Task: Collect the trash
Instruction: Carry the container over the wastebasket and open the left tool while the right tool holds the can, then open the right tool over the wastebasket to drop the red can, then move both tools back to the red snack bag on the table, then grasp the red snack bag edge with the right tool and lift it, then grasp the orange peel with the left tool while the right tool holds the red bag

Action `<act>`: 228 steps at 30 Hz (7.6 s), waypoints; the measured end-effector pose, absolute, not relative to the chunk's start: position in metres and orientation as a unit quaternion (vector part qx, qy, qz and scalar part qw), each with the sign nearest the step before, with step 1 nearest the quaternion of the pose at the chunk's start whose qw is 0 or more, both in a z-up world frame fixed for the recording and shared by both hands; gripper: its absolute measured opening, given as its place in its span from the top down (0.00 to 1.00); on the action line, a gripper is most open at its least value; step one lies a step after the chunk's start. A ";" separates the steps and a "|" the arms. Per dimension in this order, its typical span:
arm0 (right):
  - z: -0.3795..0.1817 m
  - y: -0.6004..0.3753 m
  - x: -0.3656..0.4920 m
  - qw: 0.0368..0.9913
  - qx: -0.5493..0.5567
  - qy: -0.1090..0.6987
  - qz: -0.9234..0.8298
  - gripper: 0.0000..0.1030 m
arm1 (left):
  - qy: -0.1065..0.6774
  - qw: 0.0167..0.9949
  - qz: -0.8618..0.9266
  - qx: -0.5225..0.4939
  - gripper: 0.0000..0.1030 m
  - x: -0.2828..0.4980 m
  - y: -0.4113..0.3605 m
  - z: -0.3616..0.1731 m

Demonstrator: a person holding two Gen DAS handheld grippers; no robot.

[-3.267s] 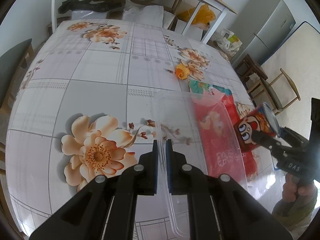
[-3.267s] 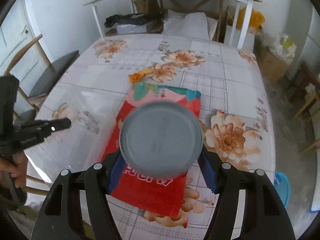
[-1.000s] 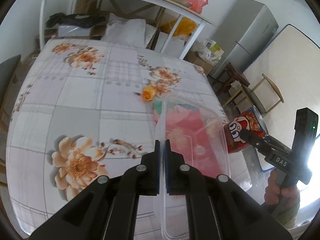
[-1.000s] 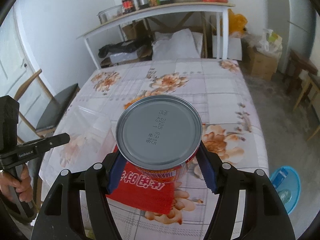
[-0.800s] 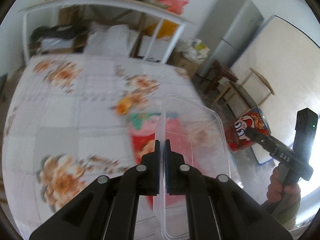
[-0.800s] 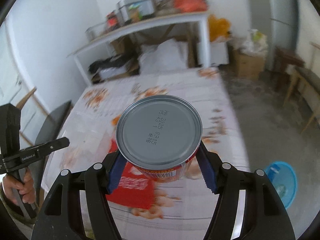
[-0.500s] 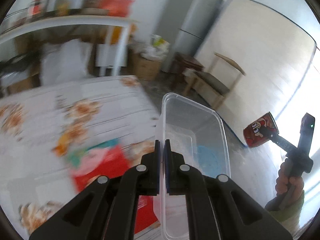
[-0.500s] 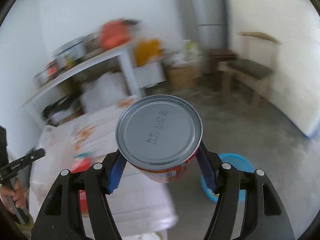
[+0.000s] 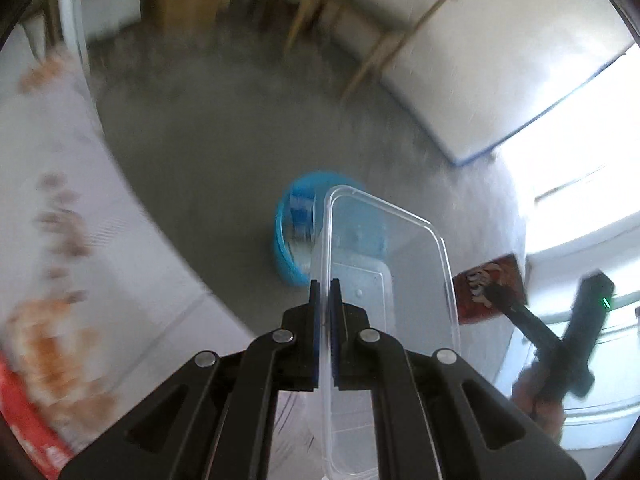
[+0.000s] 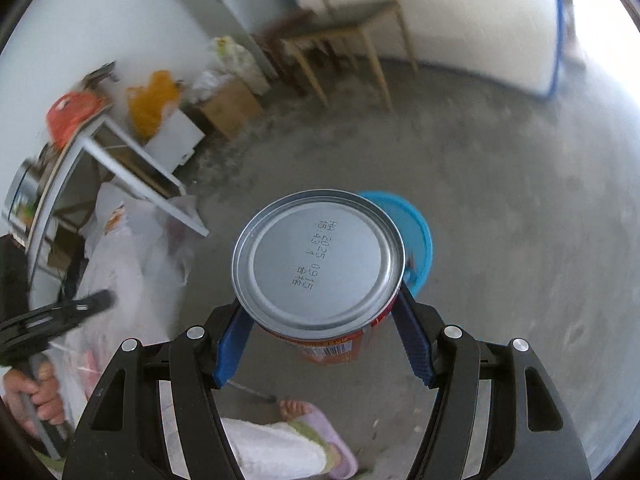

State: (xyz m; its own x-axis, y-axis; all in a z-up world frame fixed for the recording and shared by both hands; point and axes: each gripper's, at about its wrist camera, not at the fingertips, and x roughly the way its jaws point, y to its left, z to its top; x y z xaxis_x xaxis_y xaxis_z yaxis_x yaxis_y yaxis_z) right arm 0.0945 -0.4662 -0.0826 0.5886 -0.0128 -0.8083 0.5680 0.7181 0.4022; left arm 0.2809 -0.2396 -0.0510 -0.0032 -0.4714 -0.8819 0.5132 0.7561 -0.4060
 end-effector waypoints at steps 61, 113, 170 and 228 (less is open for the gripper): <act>-0.247 -0.488 0.283 0.746 0.238 0.600 -0.164 0.31 | 0.547 0.791 -0.206 -0.180 0.45 0.209 0.036 0.014; -0.007 -0.349 0.190 0.864 0.235 0.445 -0.004 0.31 | 0.455 0.868 -0.116 -0.165 0.34 0.169 0.159 0.009; -0.066 -0.111 0.270 0.631 0.325 0.612 0.347 0.55 | 0.518 0.828 -0.188 -0.101 0.77 0.163 0.109 -0.070; -0.058 -0.142 0.241 0.631 0.402 0.598 0.288 0.92 | 0.383 0.866 -0.255 0.194 0.96 0.103 0.018 -0.046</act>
